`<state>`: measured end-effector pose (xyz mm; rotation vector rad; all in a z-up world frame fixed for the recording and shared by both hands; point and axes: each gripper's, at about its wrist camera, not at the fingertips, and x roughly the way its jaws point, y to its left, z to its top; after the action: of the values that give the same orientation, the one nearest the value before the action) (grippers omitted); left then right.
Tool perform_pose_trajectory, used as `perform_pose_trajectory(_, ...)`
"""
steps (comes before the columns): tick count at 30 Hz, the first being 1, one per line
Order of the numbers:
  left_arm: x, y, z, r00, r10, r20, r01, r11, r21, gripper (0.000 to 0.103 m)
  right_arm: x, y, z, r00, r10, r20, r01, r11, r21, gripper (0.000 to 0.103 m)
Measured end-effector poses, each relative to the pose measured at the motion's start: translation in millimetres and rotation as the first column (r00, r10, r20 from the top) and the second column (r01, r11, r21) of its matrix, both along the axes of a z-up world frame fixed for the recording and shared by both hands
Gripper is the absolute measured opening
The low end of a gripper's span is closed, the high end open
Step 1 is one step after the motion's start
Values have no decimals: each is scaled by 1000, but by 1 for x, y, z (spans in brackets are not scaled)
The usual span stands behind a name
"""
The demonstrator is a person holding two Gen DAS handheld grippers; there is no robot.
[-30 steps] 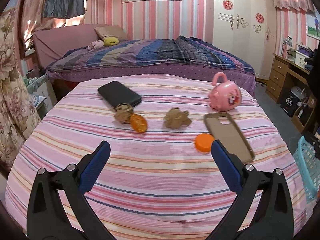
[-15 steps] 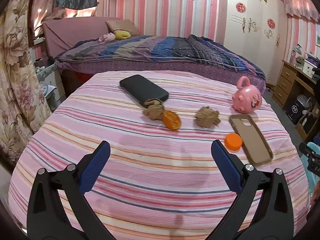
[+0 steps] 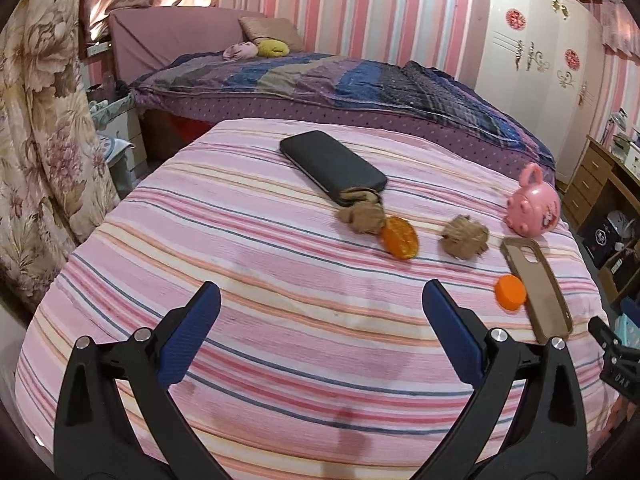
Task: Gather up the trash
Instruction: 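Move both open tools back over the bed toward the phone case, then close the right tool on the orange round lid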
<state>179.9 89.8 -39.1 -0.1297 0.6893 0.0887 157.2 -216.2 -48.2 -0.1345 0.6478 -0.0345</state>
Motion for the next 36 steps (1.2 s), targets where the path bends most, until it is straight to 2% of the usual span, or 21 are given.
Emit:
perform_pose_trajectory(7,9,23,0,999,53,-7,-53,998,-30,97,19,32,-3,997,77,-5,-77,997,-1,93)
perform_pose_trajectory(17,23,41,-1,995,102,-13,-102,995,22,97,54,80,-13,984,170,-60,-172,985,-29,91)
perform_pose_trajectory(19,26,43,-4,994,107,-23,-106,994,26,97,60,84,-15,980,185,-69,-187,982,-10,77)
perform_pose_trajectory(22,29,48,-6,993,116,-36,-115,993,14,97,67,91,-18,968,234,-94,-231,972,48,63)
perform_pose_trajectory(25,31,49,-6,992,118,-38,-118,993,0,97,69,96,-22,957,269,-112,-263,963,63,51)
perform_pose_trajectory(30,33,47,-6,993,113,-39,-113,994,-5,98,68,105,-25,945,301,-129,-293,953,78,44)
perform_pose_trajectory(36,32,42,-5,994,99,-37,-99,995,12,97,63,98,-30,951,273,-143,-258,959,115,44)
